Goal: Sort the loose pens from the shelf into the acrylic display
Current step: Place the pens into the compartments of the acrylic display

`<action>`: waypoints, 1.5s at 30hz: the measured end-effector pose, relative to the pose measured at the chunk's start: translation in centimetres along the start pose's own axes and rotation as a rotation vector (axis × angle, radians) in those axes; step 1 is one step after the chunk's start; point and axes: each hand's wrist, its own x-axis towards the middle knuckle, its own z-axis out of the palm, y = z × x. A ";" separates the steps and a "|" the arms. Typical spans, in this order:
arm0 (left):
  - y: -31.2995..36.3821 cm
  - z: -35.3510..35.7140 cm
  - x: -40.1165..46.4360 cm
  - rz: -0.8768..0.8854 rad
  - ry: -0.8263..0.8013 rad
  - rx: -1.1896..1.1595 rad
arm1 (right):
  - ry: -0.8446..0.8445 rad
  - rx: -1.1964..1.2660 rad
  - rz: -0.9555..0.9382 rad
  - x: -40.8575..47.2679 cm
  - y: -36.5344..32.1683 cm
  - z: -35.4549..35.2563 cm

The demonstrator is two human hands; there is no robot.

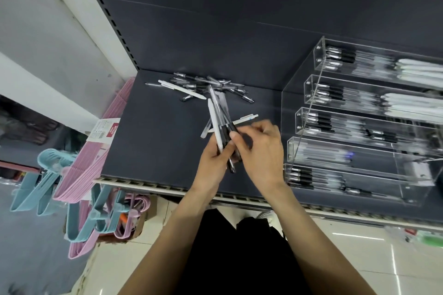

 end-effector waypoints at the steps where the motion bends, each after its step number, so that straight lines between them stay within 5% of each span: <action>1: 0.0 0.2 -0.1 -0.001 -0.002 -0.030 | -0.012 0.018 -0.005 0.2 0.1 -0.3; 14: -0.8 4.4 -4.3 0.068 -0.014 -0.002 | -0.447 0.201 -0.064 1.9 4.6 -6.1; 19: -2.1 7.7 -7.6 0.045 -0.133 0.129 | -0.693 0.616 0.160 2.9 7.8 -11.1; 27: -3.8 16.2 -11.0 -0.117 -0.225 -0.171 | -0.876 0.717 0.167 1.2 14.8 -17.0; 31: -5.2 19.5 -11.5 -0.070 -0.196 -0.173 | -0.821 0.734 0.181 0.3 17.3 -18.7; 36: -7.3 21.9 -11.6 -0.021 -0.048 -0.272 | -0.557 0.784 0.124 -0.6 21.0 -21.9; 45: -9.0 21.5 -10.9 0.047 0.220 -0.425 | -0.250 0.915 0.364 -4.3 31.6 -26.3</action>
